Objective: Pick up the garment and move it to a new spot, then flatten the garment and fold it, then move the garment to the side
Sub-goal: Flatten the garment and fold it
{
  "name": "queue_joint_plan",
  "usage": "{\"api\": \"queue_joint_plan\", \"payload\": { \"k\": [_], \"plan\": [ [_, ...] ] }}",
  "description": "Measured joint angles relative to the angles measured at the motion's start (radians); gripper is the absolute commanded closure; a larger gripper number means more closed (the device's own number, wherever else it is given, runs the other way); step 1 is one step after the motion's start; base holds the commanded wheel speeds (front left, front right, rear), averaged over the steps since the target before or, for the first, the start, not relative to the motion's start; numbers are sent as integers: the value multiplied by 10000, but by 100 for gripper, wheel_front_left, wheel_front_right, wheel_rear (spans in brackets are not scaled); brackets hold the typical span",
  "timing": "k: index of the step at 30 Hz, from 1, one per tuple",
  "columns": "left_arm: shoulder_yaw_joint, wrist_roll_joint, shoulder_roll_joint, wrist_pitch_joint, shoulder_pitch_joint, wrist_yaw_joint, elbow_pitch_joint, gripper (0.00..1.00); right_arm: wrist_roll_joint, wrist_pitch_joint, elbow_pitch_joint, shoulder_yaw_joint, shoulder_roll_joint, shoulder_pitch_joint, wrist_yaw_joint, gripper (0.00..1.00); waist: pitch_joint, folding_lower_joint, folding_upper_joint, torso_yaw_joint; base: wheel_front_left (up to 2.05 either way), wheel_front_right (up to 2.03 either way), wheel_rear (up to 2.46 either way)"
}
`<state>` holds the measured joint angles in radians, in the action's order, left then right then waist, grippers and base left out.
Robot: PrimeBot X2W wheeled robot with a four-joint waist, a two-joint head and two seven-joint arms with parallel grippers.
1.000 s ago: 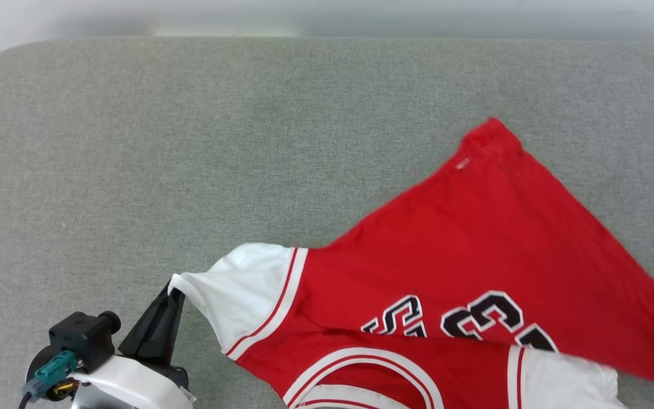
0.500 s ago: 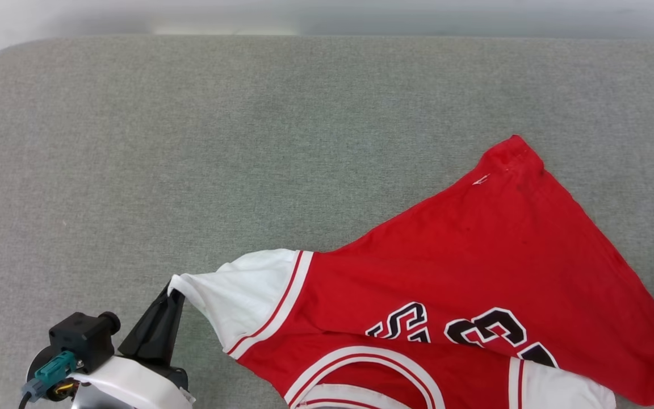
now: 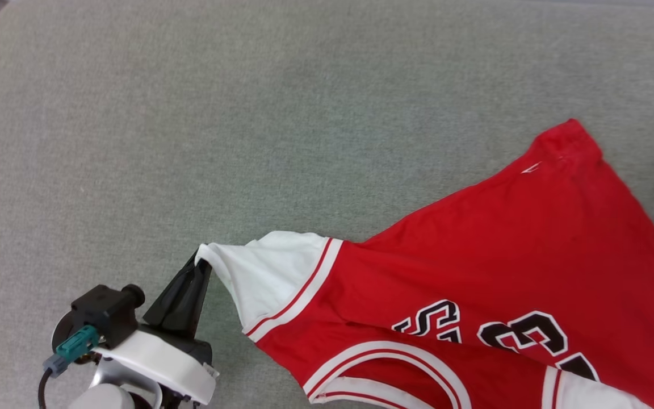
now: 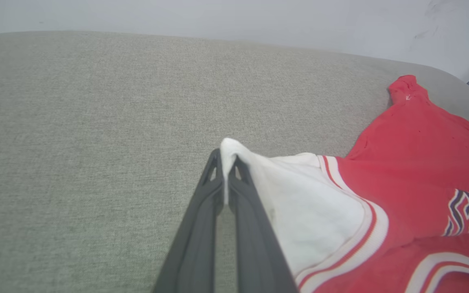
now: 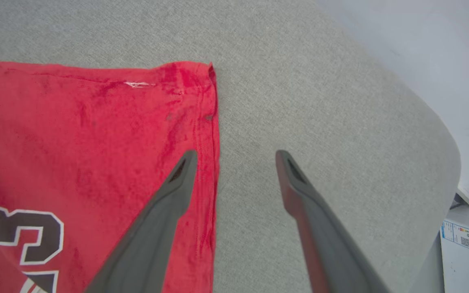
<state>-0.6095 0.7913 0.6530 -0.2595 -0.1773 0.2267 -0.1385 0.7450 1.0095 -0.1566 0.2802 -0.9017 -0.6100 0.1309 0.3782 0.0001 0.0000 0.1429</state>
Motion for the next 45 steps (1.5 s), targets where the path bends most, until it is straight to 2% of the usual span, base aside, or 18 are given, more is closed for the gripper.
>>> {"api": "queue_joint_plan", "payload": {
  "k": [4,13,20,22,23,28,35,40,45],
  "plan": [
    [-73,-136,-142,0,-272,-134,46,100,-587,759,830,970,397,-1155,0,0,401,1,0,254,0,0,0],
    [-90,-403,-441,-4,-789,-309,4,100,-1300,823,2621,2142,1342,-2754,0,0,1312,1,0,761,0,0,0],
    [-56,-495,-554,-4,-966,-347,69,100,-1300,639,3384,3030,1406,-3120,-8,0,1699,1,0,898,0,0,0],
    [-44,-497,-585,-4,-967,-337,90,100,-1151,525,3480,3114,1386,-3147,-19,93,1689,1,0,854,0,0,0],
    [-29,-497,-596,-4,-966,-334,96,100,-1070,412,3534,3129,1404,-3147,-17,100,1665,0,0,826,0,0,0],
    [69,-637,-558,-6,-965,-305,52,100,-1139,-569,3482,3471,1352,-3191,4,100,1356,1,0,688,0,0,0],
    [203,-1026,-249,4,-1481,-397,-73,100,-861,-2502,3358,3120,1206,-3234,2,100,568,0,0,482,0,0,0],
    [470,-1294,0,221,-2639,-537,-303,100,-821,-3724,3129,2780,1218,-3231,2,100,67,0,0,192,0,0,0],
    [675,-1434,-38,763,-4311,-773,-627,100,-1202,-5012,2890,2008,1701,-3526,2,100,-169,0,0,-250,0,0,0]
  ]
}}
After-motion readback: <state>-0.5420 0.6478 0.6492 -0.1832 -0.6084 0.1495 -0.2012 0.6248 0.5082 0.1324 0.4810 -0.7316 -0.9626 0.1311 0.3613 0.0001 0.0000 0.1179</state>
